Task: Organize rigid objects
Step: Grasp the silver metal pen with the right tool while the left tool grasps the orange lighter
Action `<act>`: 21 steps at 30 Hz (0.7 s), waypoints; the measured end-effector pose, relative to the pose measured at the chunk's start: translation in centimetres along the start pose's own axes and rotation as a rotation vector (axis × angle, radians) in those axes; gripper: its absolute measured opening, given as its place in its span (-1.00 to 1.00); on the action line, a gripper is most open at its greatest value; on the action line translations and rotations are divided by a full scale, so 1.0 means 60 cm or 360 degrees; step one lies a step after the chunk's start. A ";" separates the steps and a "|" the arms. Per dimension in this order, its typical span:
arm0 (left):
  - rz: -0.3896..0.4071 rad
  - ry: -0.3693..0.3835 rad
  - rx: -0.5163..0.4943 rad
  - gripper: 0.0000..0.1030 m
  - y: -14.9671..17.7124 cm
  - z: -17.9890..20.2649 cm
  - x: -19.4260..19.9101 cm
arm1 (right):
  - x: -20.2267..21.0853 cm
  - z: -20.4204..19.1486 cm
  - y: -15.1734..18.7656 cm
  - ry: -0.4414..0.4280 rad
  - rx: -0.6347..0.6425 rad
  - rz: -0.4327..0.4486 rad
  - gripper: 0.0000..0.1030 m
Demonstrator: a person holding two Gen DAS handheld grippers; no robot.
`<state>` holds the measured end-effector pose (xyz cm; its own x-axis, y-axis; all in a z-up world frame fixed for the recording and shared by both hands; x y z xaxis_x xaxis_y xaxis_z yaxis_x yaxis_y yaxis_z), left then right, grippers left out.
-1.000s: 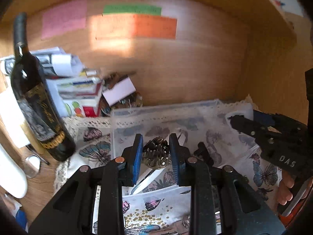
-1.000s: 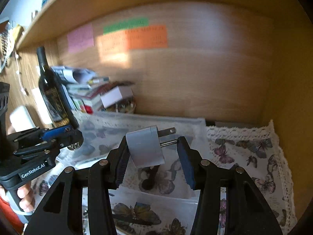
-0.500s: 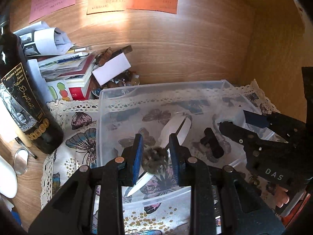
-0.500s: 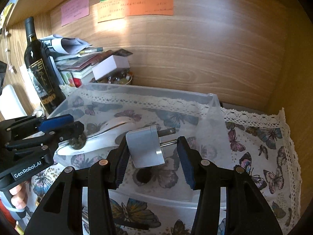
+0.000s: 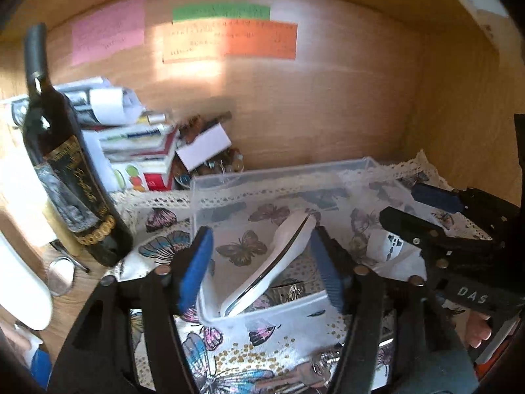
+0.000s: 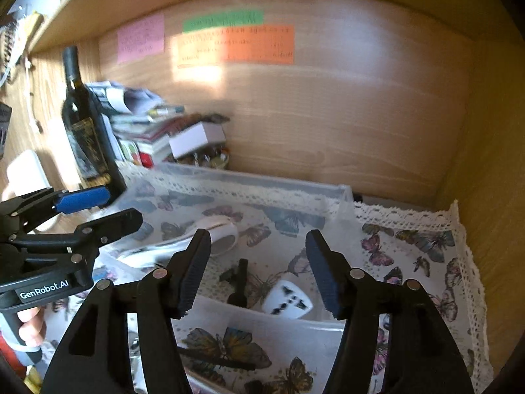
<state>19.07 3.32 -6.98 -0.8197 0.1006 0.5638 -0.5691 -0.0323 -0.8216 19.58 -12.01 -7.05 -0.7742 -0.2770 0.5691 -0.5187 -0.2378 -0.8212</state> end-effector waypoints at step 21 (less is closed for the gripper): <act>-0.0194 -0.0066 -0.0083 0.89 0.150 0.005 0.066 | 0.071 0.024 0.115 -0.0046 -0.0028 -0.0110 0.12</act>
<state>10.67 3.10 -12.14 -0.7473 0.0597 0.6618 -0.6613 0.0295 -0.7495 13.21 -16.14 -10.21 -0.7255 -0.2870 0.6255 -0.5773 -0.2408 -0.7802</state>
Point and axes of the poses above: each gripper's, at about its wrist camera, not at the fingertips, and x roughly against the way its jaws point, z to its right, y to its underside, the point moved 3 cm from there along -x, roughly the way its jaws point, and after that the axes turned 5 degrees about y, right-handed, at the moved point
